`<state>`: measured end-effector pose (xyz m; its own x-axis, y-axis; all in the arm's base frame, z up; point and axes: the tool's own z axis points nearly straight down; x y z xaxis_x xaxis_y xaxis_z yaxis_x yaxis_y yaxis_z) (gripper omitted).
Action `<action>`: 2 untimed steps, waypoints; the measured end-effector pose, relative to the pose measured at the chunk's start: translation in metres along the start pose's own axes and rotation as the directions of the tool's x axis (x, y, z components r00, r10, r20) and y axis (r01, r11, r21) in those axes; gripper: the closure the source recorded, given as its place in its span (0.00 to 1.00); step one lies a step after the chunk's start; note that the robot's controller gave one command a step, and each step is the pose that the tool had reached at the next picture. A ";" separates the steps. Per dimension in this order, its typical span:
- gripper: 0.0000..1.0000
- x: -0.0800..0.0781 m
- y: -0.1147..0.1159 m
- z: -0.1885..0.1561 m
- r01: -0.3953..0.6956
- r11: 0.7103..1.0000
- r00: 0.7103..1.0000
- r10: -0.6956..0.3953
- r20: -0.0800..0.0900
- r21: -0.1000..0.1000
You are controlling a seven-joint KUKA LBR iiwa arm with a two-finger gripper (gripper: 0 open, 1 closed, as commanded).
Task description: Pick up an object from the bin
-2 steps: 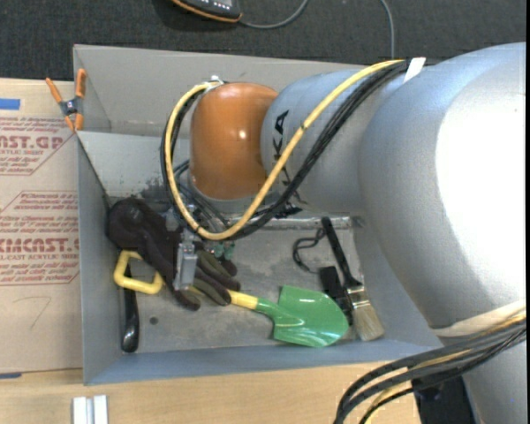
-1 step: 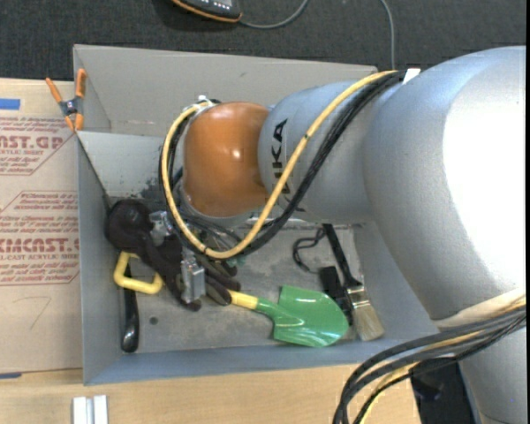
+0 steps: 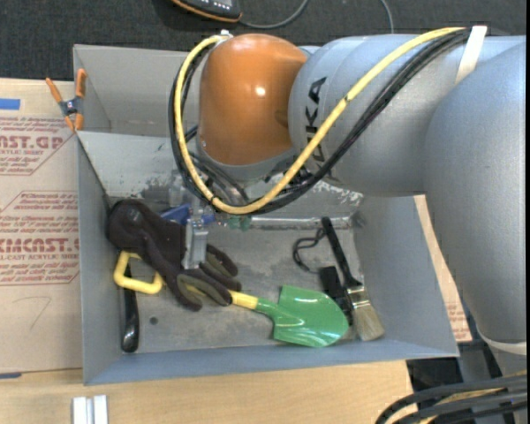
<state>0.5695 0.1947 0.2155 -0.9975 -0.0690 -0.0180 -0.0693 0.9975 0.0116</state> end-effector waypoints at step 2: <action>0.00 -0.003 0.002 0.083 0.037 0.999 0.999 -0.037 0.004 -0.002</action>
Offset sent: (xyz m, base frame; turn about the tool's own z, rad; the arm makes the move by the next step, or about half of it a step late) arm 0.0152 0.0084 -0.0494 0.0034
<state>0.5738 0.1977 0.1325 -0.9941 -0.1063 -0.0221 -0.1066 0.9942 0.0132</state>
